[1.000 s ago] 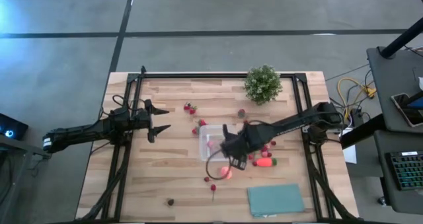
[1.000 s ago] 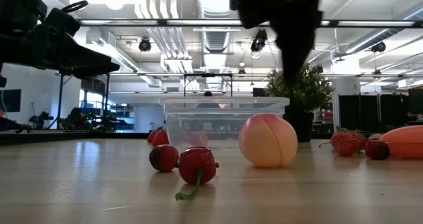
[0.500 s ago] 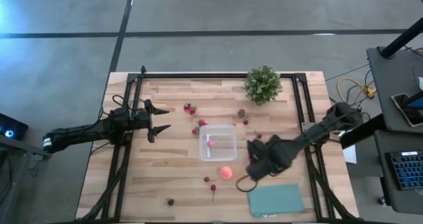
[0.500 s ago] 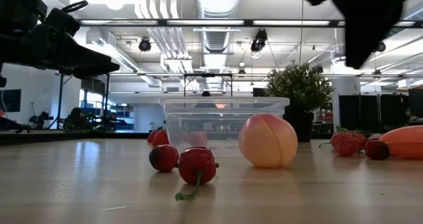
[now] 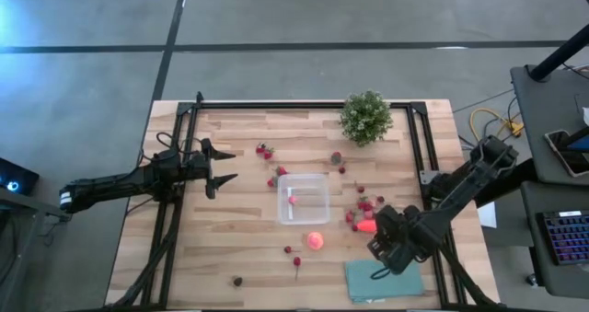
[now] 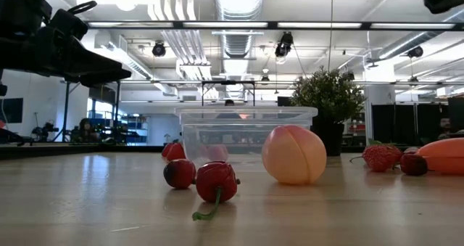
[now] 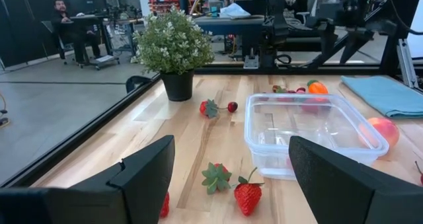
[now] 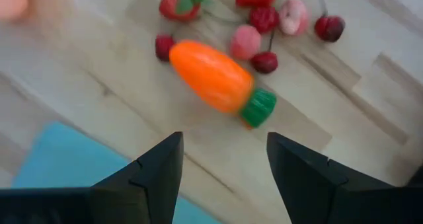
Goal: Pick and placing Produce into tupperware
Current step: Put the carrot into the transparent bin
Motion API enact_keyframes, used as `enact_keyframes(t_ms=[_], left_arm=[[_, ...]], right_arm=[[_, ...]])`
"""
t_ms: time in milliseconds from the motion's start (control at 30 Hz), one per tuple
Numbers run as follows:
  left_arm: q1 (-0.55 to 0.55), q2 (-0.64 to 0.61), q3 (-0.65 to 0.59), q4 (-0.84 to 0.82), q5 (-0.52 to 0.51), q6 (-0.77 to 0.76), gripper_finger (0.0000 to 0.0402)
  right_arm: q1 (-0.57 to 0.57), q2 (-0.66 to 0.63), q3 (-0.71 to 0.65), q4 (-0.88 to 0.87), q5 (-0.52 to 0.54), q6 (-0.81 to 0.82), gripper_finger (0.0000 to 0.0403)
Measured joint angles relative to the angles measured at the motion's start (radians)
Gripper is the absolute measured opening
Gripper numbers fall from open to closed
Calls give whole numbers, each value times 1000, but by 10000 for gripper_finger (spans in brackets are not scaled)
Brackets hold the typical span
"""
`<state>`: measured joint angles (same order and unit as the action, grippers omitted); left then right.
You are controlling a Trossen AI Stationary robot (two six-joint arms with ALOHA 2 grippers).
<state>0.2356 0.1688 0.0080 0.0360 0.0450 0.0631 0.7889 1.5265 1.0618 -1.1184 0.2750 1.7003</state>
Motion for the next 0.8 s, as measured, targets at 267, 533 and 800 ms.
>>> enact_keyframes(t_ms=[267,533,800], left_arm=[[0,1,0,0,0,0,283],[0,1,0,1,0,0,283],[0,1,0,1,0,0,283]], right_arm=[[2,59,30,3,55,-168,210],[7,136,42,4,36,-419,210],[21,135,15,5,40,-513,210]])
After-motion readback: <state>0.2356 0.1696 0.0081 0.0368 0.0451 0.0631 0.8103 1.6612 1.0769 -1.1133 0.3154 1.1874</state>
